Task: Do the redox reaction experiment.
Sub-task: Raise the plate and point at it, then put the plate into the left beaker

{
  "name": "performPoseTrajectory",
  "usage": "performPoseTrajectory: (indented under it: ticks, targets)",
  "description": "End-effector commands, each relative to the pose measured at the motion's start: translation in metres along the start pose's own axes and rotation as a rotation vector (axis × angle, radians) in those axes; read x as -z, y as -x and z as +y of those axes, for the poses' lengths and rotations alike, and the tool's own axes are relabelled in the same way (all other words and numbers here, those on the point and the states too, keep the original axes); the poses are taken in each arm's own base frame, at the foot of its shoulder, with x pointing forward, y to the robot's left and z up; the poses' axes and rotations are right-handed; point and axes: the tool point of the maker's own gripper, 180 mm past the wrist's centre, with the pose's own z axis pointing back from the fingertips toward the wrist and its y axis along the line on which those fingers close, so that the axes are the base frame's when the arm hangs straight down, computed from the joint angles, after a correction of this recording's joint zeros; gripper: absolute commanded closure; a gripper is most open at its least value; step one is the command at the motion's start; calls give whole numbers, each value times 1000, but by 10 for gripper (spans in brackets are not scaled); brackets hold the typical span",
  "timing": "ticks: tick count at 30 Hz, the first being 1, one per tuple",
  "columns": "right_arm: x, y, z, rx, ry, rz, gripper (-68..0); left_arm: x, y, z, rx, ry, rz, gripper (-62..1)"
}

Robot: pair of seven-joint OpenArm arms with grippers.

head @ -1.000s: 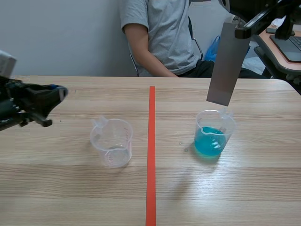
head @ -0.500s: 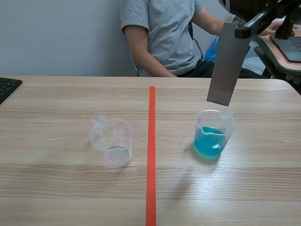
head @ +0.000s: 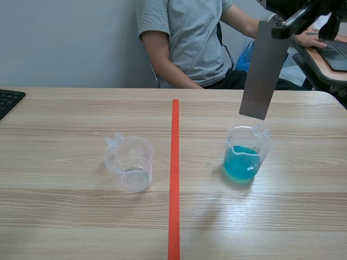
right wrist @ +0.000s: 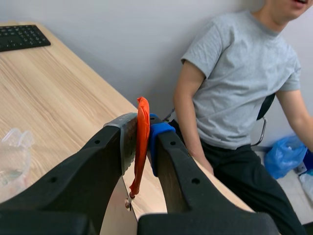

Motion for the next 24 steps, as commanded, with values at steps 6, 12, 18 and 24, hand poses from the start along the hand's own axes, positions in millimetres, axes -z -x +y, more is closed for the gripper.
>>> performPoseTrajectory:
  ticks: [6, 12, 18, 24]
  targets:
    - [0, -21, -9, -45, 17, -50, -13, 1, 0, -2, 36, 12, 11, -47]
    - [8, -28, 0, -62, -16, -67, -13, 1, 4, -3, 37, 10, 25, -47]
    - [20, -40, 15, -67, -55, -103, -13, 1, 9, -4, 67, 16, 54, -46]
    - [36, -53, 39, -66, -115, -147, -13, 1, 9, -3, 67, 8, 53, -47]
